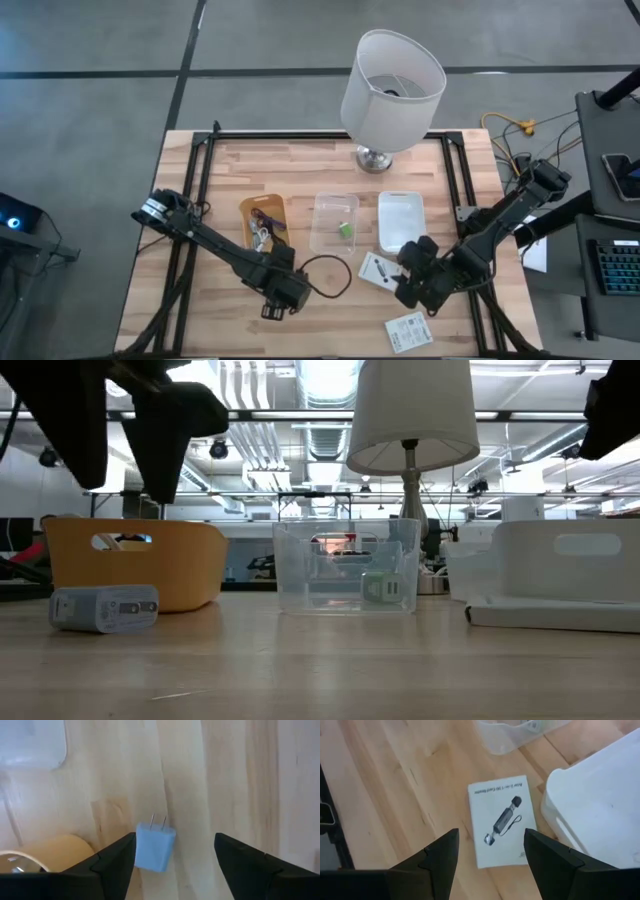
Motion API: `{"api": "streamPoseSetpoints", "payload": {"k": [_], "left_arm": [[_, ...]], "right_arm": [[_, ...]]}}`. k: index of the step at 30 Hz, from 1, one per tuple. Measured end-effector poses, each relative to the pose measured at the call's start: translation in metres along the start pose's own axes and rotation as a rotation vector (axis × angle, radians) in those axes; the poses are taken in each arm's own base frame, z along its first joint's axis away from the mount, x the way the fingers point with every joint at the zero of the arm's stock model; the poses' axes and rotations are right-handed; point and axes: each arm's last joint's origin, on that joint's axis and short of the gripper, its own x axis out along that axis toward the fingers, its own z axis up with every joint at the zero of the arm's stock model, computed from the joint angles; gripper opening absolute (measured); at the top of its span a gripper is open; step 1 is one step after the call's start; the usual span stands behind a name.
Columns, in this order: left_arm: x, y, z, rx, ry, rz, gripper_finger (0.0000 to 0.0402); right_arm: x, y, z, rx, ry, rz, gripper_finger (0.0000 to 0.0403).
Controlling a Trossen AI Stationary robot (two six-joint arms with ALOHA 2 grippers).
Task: Pick and place items into bin
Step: Put the white charger adapter into the transparent bin
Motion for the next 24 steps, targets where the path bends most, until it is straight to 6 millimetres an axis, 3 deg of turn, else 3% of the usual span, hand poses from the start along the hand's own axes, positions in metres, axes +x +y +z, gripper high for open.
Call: {"api": "streamPoseSetpoints", "payload": {"k": [5,9,12,24], "left_arm": [[0.006,0.002,-0.005,-0.019,0.028,0.016,0.0297],[0.011,0.001,-0.010,0.076,0.050,0.022,0.0326],[0.019,0.001,-0.012,0.148,0.046,0.003,0.0331],[0.056,0.011,-0.036,0.167,0.099,0.007,0.0331]], "right_arm": [[0.001,-0.001,0.001,0.001,-0.004,-0.004,0.0210],[0.001,0.000,0.002,0.001,-0.004,-0.003,0.0210],[0.001,0.000,0.002,0.002,-0.004,-0.003,0.0210],[0.001,0.000,0.002,0.014,-0.004,0.000,0.0210]]}}
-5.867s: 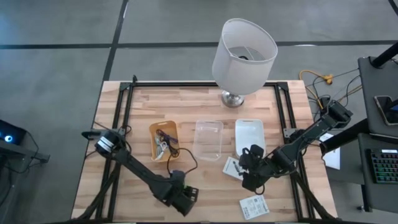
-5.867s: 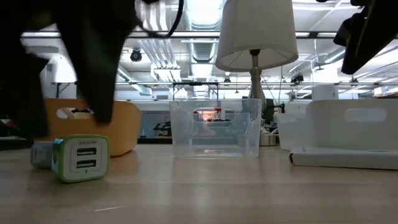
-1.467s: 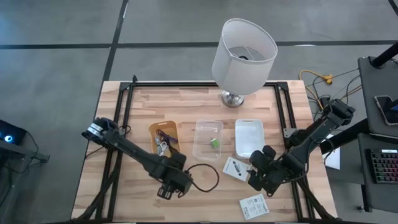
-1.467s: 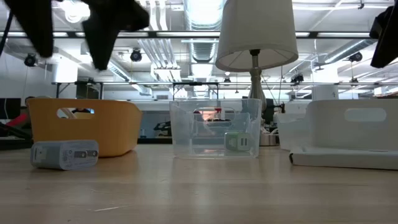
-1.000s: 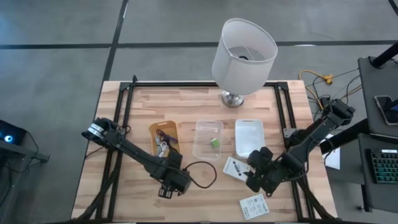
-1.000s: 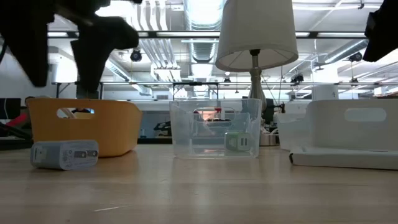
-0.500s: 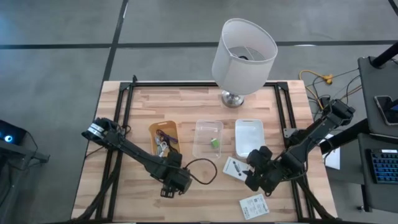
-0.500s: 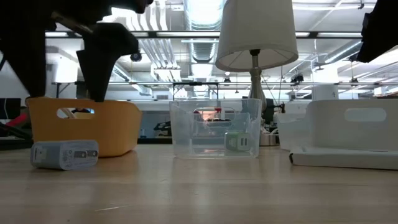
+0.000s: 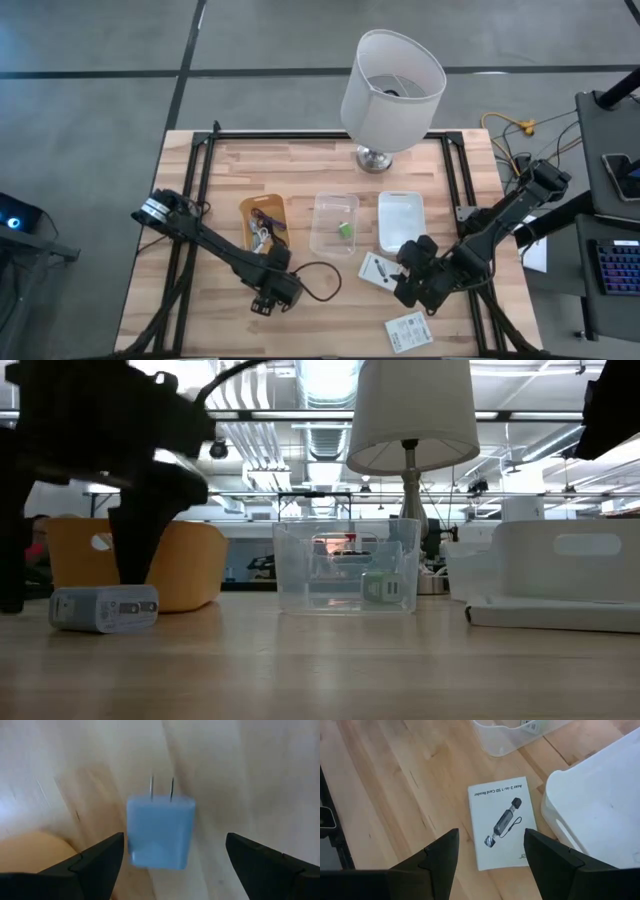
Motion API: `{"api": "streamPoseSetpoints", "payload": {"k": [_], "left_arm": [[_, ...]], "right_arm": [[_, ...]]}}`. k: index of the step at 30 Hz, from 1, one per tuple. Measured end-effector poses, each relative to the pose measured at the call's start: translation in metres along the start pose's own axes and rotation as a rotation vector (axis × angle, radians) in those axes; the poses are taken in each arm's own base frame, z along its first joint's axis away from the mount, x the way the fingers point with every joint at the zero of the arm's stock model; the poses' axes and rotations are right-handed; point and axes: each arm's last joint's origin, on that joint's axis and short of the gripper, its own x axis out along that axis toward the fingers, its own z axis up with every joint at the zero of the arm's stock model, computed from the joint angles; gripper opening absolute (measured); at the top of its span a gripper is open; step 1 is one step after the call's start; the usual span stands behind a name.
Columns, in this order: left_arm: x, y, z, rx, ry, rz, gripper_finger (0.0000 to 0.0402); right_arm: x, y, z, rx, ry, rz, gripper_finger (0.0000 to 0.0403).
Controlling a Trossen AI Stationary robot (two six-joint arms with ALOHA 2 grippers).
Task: Pick and place items into bin
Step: Put the white charger adapter into the transparent bin
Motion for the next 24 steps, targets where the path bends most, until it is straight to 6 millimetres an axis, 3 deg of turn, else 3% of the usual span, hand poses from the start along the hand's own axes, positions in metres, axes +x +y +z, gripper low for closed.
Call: {"api": "streamPoseSetpoints", "payload": {"k": [5,13,24], "left_arm": [[0.003,0.003,-0.001,-0.014,0.011,-0.044,0.0325],[0.003,0.008,0.008,-0.033,-0.065,-0.092,0.0274],[0.006,0.009,0.005,0.001,-0.052,-0.086,0.0229]], "right_arm": [[0.000,0.000,0.000,0.003,0.000,0.001,0.0210],[0.000,0.000,0.000,0.023,0.000,0.002,0.0210],[0.000,0.000,0.000,0.028,0.000,0.003,0.0210]]}}
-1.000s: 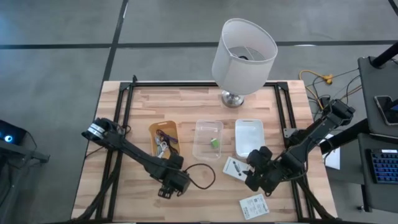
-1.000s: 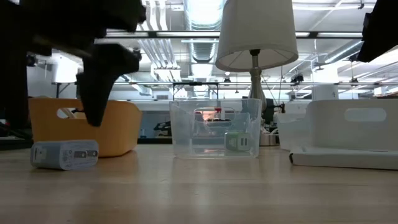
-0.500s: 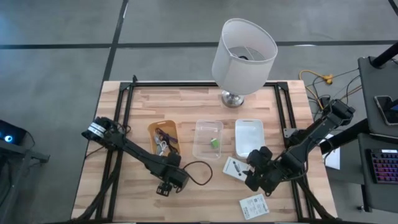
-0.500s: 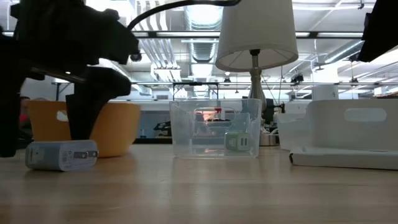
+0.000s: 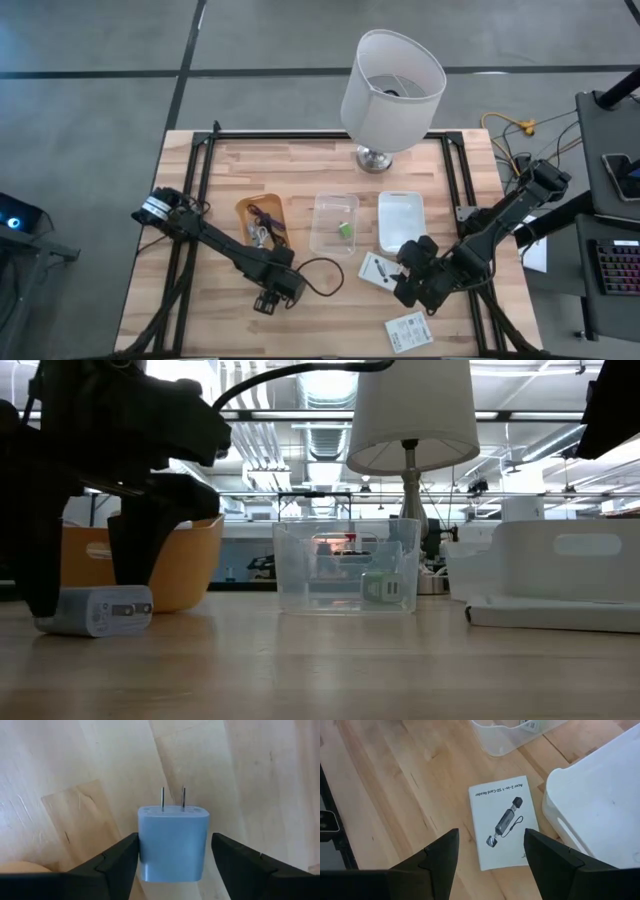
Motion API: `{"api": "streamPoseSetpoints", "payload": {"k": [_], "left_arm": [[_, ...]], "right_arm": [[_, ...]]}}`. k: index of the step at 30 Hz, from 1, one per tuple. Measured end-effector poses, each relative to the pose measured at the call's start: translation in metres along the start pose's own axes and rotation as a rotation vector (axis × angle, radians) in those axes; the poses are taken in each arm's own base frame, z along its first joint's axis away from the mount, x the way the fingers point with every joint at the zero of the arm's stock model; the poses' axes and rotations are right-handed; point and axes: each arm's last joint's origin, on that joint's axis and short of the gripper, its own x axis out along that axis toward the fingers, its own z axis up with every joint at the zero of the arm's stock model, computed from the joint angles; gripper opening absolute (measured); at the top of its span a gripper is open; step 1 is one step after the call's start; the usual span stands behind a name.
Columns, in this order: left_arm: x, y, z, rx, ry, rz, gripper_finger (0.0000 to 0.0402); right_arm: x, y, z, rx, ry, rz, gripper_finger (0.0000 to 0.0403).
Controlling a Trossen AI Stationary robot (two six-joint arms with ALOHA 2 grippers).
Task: Pick and place items into bin
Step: Put the white charger adapter into the transparent bin
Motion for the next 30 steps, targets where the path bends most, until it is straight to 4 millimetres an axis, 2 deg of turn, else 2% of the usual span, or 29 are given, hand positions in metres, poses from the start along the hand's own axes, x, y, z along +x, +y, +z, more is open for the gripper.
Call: {"api": "streamPoseSetpoints", "payload": {"k": [6,14,21,26,30], "left_arm": [[0.000,0.000,-0.001,0.011,0.008,0.004,0.0171],[-0.008,0.000,0.002,0.012,0.004,0.011,0.0171],[-0.043,-0.003,0.016,0.012,-0.037,0.033,0.0174],[-0.078,-0.006,0.035,0.008,-0.107,0.050,0.0175],[-0.111,0.002,0.053,-0.026,-0.221,0.076,0.0176]], "right_arm": [[0.000,0.000,0.000,0.000,0.000,0.000,0.0210],[0.000,0.000,0.000,0.000,0.000,-0.001,0.0210],[0.000,0.000,0.000,-0.005,0.000,-0.003,0.0210],[0.000,-0.001,0.000,-0.005,0.000,-0.004,0.0210],[0.001,-0.001,0.000,-0.007,0.001,-0.004,0.0210]]}}
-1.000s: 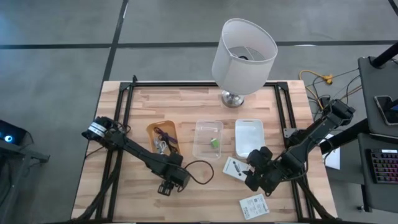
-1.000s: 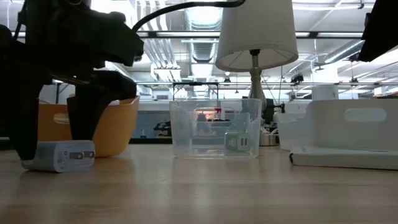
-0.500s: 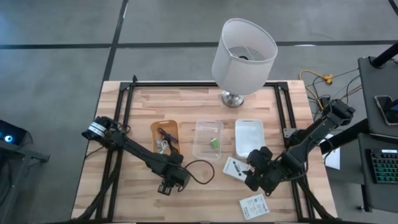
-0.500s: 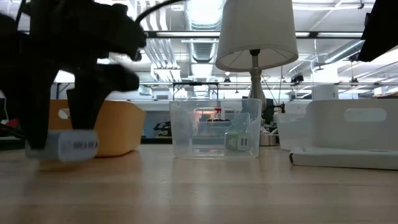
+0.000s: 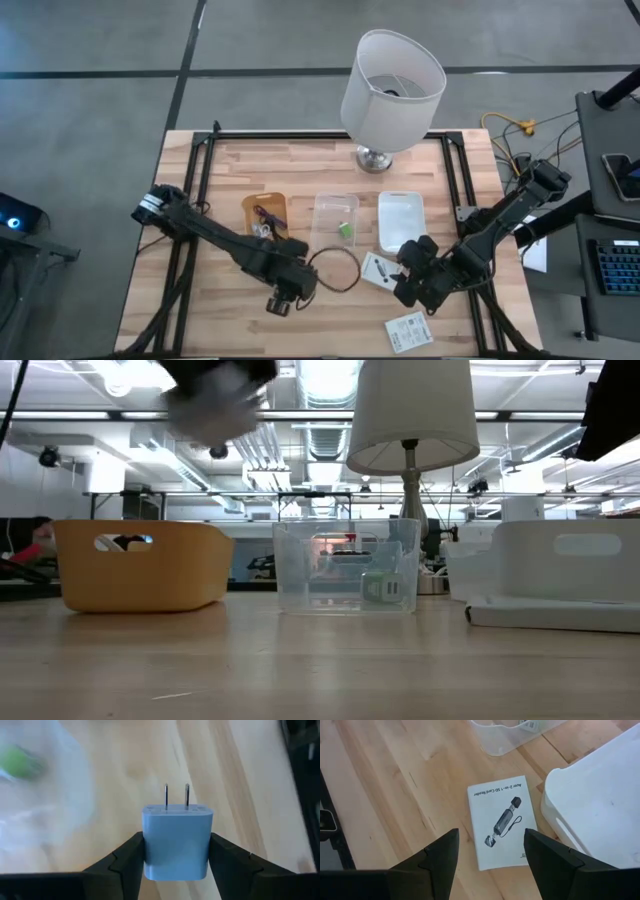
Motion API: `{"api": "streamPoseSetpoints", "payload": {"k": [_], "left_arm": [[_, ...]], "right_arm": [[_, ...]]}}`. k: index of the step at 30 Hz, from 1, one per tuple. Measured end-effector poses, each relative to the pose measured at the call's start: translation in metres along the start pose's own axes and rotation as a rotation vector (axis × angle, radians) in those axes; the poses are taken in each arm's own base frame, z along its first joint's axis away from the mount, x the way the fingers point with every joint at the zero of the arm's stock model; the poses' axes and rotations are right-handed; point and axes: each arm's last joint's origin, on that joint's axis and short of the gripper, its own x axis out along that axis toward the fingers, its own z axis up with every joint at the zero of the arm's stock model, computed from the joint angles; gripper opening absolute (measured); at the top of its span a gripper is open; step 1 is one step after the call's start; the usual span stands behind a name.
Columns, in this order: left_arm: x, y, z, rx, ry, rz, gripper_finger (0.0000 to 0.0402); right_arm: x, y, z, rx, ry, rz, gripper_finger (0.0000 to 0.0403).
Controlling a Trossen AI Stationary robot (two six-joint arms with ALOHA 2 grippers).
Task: Pick and place items into bin
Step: Put the white charger adapter into the transparent bin
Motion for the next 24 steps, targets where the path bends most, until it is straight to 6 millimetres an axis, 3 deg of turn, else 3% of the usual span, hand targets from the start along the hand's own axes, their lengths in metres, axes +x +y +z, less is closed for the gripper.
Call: {"api": "streamPoseSetpoints", "payload": {"k": [5,10,13,18,24], "left_arm": [[-0.020,0.041,0.023,-0.103,-0.118,0.112,0.0177],[-0.003,0.102,0.028,-0.231,-0.106,0.168,0.0177],[0.010,0.128,0.028,-0.252,-0.082,0.180,0.0177],[0.031,0.152,0.028,-0.278,-0.063,0.149,0.0178],[0.065,0.158,0.025,-0.289,0.013,0.134,0.0184]], "right_arm": [[0.000,0.000,0.000,-0.001,0.000,0.000,0.0210],[0.000,0.001,-0.001,0.018,0.003,0.008,0.0210],[-0.002,0.002,-0.004,0.026,0.007,0.017,0.0210],[-0.007,0.004,-0.012,0.043,0.022,0.033,0.0210],[-0.011,0.006,-0.020,0.070,0.033,0.045,0.0210]]}}
